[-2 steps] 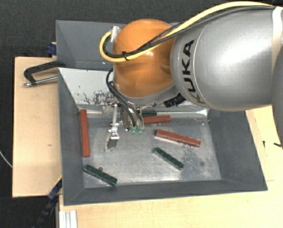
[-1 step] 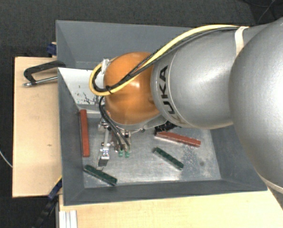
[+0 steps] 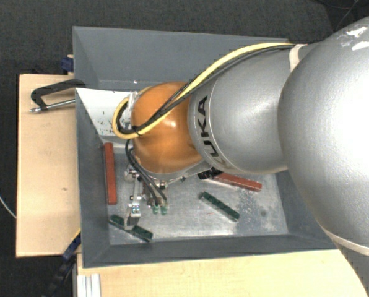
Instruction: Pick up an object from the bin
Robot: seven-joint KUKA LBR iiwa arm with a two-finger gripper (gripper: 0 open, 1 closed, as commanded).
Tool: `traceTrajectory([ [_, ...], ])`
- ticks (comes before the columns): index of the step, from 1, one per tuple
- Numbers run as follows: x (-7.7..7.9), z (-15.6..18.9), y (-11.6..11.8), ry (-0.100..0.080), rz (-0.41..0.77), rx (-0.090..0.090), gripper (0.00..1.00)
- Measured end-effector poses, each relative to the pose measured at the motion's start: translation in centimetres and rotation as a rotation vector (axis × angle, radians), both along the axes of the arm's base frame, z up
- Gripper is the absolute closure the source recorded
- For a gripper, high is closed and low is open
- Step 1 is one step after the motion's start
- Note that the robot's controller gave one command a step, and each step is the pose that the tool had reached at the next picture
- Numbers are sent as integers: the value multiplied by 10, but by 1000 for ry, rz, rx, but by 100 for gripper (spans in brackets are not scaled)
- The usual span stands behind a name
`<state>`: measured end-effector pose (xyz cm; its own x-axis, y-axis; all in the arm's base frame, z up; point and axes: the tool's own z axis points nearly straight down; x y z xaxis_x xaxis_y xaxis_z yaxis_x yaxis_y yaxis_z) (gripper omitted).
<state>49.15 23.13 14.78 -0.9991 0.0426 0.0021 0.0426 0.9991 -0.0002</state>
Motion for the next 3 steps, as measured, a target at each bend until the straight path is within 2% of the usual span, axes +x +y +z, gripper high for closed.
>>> traceTrajectory([
  [1,1,-29,3,0,212,0,0],
  [2,4,-75,-4,-5,-9,4,0],
  [3,1,-62,-4,-5,77,2,100],
])
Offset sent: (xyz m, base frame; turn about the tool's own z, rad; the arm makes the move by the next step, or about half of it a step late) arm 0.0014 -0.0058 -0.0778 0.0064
